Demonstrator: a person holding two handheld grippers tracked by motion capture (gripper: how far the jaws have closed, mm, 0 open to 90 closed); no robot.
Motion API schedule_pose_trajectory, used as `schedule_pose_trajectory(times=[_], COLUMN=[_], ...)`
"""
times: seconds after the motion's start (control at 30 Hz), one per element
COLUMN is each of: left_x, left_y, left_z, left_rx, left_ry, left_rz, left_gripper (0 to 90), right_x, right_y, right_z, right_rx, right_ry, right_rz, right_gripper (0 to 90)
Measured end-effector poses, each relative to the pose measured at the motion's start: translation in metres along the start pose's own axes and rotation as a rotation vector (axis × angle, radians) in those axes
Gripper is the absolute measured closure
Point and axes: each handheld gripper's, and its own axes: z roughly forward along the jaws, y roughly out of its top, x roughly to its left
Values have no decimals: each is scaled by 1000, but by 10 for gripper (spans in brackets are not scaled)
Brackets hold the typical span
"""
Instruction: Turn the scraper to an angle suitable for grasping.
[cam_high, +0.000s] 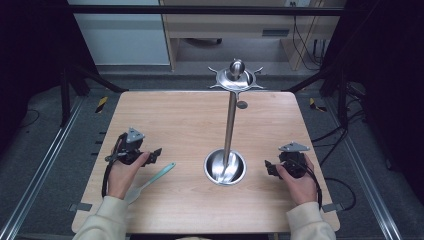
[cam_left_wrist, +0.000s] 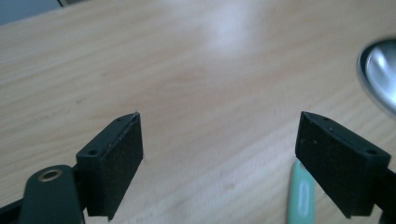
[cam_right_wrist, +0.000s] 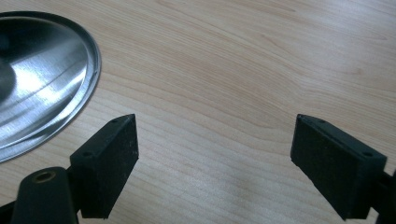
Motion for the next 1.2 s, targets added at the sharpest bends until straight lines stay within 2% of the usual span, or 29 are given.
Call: schedule_pose_trajectory(times=[0.07,0.17,0.27,0.33,0.4,0.43,0.47,0.6,0.87,1.03,1.1,1.2], left_x=[-5,-4,-2,-4,-7,-9,-11,-19,-21,-24,-27,-29], left_y=[-8,-10,-8,-9,-8,-8,-7,-6,-10,-11,-11,-13], left_z=[-1,-9,-10,-7,-6,-5,-5,-4,2,5,8,13], left_rx=[18,-42,-58,-42,-32,-29,-24,24,95,109,121,135], left_ry=[8,40,24,23,55,52,37,-16,-88,-112,-114,-124], left_rz=[13,-18,-59,-37,-14,-8,1,65,66,72,92,97], left_gripper=[140,180,183,206,260,276,310,611,886,900,900,900], right_x=[1,2,2,2,0,0,0,3,2,3,3,3], right_y=[0,1,1,1,1,1,1,2,2,2,2,1], right_z=[1,-1,-1,-1,0,0,0,0,0,2,2,2], right_rx=[5,0,2,1,2,2,2,-5,3,15,13,13], right_ry=[-6,-12,-24,-33,-40,-42,-42,-35,-39,-35,-35,-34], right_rz=[-13,-32,-31,-11,-5,-3,-2,-13,-1,-6,-5,-4], right_gripper=[160,162,162,162,164,169,175,196,228,231,233,235])
